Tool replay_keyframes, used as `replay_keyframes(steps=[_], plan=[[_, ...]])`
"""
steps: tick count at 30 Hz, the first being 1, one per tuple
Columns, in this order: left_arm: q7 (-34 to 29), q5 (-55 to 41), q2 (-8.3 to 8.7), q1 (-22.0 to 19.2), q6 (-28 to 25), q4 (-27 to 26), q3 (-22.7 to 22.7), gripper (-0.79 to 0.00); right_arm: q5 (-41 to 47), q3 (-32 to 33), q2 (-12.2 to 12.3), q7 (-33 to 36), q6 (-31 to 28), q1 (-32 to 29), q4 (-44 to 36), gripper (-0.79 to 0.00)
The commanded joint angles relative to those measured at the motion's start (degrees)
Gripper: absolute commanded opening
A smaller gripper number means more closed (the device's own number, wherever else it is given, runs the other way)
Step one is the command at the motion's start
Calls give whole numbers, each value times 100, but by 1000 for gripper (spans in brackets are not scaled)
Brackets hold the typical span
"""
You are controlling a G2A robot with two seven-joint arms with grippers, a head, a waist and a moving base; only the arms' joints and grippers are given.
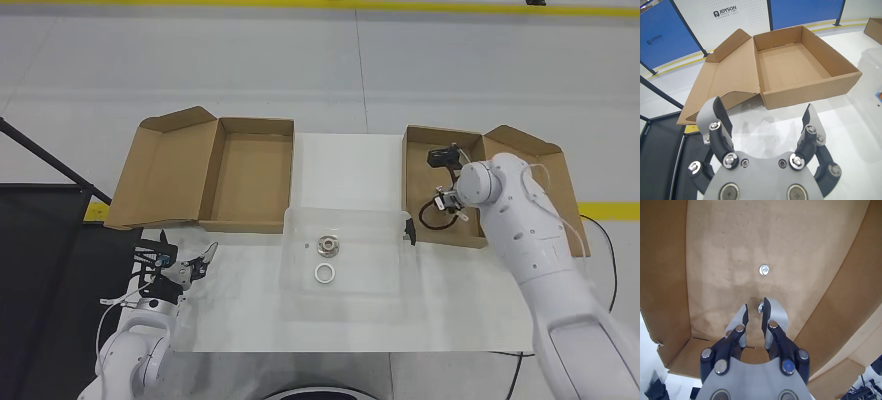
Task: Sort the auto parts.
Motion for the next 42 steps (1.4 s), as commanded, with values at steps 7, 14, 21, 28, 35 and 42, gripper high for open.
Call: replay_keyframes(steps=[7, 14, 21, 28, 35, 42], plan=[[0, 0, 0, 0, 0, 0, 0, 0, -50, 76, 10, -83, 22, 25, -113, -502], [66, -68, -2, -19, 11, -31, -68, 0, -179, 552, 206, -394, 241, -459, -1098, 0], [324, -204, 43, 133, -531, -467, -643, 0, -426, 1446, 525, -1040, 187, -1741, -3202, 0], [-15, 299, 140, 86, -1595, -1181, -1003, 0, -501, 2283, 766, -1735, -786, -3163, -5031, 0], [-731, 901, 236, -414, -2600, -1604, -928, 0, -145, 3162, 932, -2777, -2180, -4442, -6145, 0], [-1411, 1482, 310, -1206, -3563, -1870, -343, 0, 415, 4087, 1062, -3698, -3703, -5320, -6399, 0]])
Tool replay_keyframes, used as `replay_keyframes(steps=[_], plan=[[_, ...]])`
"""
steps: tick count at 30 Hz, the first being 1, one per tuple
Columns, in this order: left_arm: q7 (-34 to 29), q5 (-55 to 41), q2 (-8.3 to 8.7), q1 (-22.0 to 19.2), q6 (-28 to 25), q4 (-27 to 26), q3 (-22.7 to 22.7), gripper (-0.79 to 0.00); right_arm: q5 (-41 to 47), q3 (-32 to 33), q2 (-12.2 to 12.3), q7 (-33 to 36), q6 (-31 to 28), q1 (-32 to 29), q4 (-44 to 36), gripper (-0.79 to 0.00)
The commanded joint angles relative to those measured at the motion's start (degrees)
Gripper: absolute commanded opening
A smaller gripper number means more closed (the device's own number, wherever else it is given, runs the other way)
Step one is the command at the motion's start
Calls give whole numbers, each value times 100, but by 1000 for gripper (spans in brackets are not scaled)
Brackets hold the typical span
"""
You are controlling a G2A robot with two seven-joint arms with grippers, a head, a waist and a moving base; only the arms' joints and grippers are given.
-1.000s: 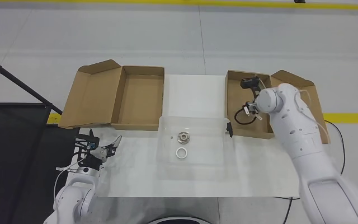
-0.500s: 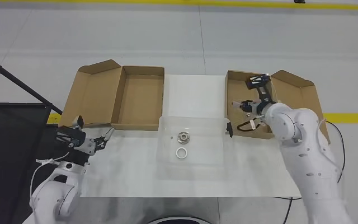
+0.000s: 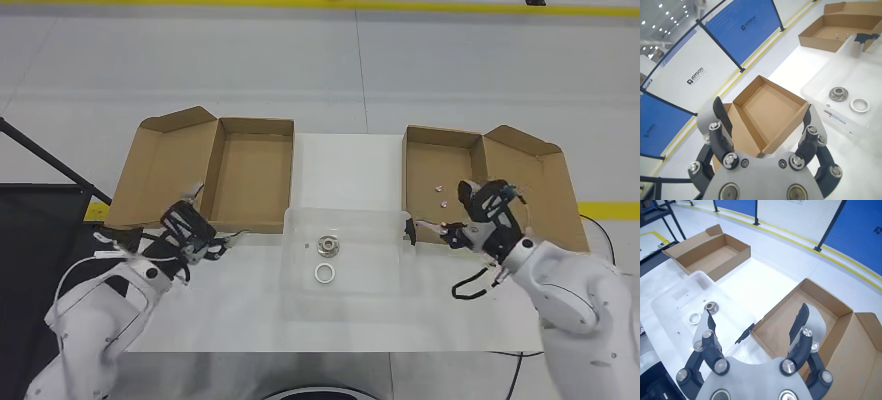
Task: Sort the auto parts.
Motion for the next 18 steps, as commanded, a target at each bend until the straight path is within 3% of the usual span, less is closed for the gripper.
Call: replay_keyframes(steps=[1, 5, 18], plan=[[-174, 81, 12, -260, -256, 1, 222, 0, 157, 233, 26, -234, -393, -219, -29, 0], [-316, 268, 39, -636, -694, 9, 514, 0, 221, 421, 50, -367, -611, -407, -41, 0], [-338, 244, 42, -570, -725, 68, 537, 0, 221, 421, 50, -367, -611, -407, -41, 0]])
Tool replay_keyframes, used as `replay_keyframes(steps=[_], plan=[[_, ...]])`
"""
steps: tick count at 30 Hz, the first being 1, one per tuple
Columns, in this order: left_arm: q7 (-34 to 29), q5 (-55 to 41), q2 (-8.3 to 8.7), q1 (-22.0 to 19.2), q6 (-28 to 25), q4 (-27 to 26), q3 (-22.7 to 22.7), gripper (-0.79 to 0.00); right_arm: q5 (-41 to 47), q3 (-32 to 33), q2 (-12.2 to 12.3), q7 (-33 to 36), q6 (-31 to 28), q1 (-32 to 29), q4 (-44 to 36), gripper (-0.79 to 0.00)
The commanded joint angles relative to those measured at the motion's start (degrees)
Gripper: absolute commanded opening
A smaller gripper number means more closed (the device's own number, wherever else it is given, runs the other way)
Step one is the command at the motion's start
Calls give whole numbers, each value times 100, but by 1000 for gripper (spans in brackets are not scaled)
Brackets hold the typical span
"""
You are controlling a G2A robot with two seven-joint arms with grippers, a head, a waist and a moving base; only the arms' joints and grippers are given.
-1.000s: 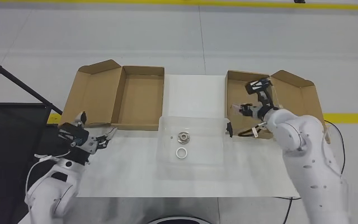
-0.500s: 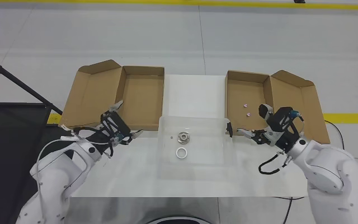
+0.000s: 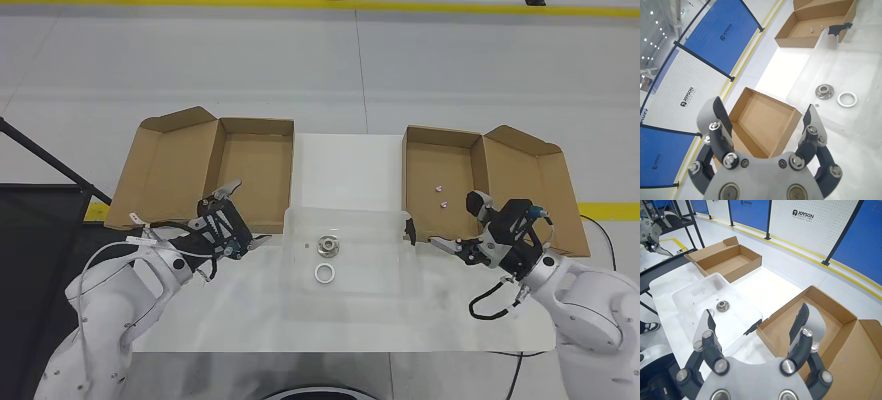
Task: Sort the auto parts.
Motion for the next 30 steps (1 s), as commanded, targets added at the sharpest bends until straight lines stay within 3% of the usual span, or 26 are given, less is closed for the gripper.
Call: replay_keyframes(steps=[1, 5, 9, 13, 17, 26, 30], plan=[[20, -100, 3, 55, -47, 24, 32, 0, 0, 0, 0, 0, -1, 0, 0, 0], [-363, -450, 25, -252, -645, 79, 237, 0, -91, -43, 6, -212, -147, -50, -4, 0], [-1174, -854, 28, -961, -1401, 260, 781, 0, -335, -4, 36, -546, -654, -132, 19, 0], [-2296, -1550, -18, -1889, -1787, 791, 1463, 0, -487, 137, 70, -1004, -1292, -286, 154, 0], [-3372, -2544, -72, -2831, -1792, 1443, 2330, 0, -650, 308, 100, -1399, -1571, -483, 251, 0], [-3939, -3924, 124, -4836, -1227, 2747, 4738, 0, -922, 495, 157, -2014, -1569, -765, 258, 0], [-3975, -4051, 150, -4979, -1192, 2790, 4908, 0, -922, 495, 157, -2014, -1569, -765, 258, 0]])
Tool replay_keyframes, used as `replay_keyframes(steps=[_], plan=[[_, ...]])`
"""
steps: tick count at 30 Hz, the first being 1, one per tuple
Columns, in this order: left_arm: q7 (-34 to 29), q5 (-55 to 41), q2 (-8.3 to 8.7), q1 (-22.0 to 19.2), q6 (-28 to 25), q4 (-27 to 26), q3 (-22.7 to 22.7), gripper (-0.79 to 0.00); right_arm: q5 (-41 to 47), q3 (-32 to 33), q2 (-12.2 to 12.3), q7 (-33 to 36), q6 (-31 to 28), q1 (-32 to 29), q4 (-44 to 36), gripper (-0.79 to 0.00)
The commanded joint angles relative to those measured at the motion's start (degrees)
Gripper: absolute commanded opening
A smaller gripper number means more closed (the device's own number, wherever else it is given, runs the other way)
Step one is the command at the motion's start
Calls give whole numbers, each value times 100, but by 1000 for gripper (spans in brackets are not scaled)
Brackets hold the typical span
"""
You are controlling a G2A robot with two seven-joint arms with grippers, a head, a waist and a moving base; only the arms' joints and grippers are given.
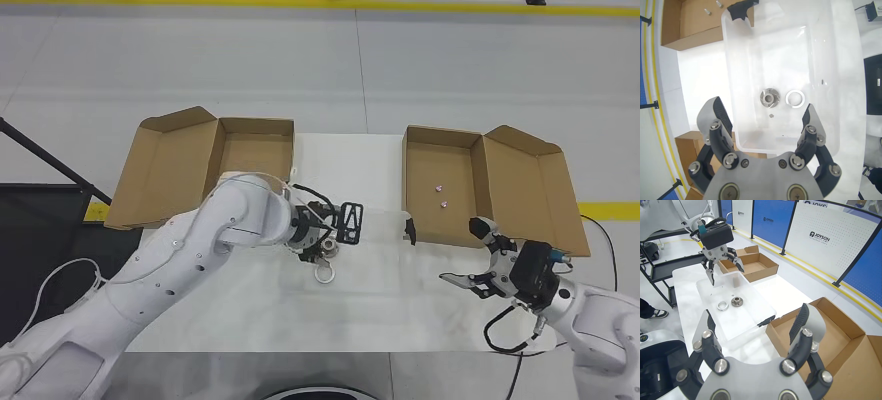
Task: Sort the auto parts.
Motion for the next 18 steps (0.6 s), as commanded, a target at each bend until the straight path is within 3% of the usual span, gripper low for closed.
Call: replay_keyframes(steps=[1, 6, 10, 14, 15, 17, 18], plan=[[5, 35, -3, 63, -5, -7, -83, 0, 0, 0, 0, 0, 0, 0, 0, 0], [5, 35, -3, 63, -5, -7, -83, 0, 0, 0, 0, 0, 0, 0, 0, 0], [15, 511, 53, 425, 490, -218, -124, 0, 0, 0, 0, 0, 0, 0, 0, 0], [-357, 488, 40, 468, 668, -287, -11, 0, 0, 0, 0, 0, 0, 0, 0, 0], [-441, 445, 20, 442, 698, -285, 50, -31, 0, 0, 0, 0, 0, 0, 0, 0], [-589, 321, -29, 362, 797, -225, 164, -179, 0, 0, 0, 0, 0, 0, 0, 0], [-688, 275, -57, 314, 854, -185, 231, -206, 0, 0, 0, 0, 0, 0, 0, 0]])
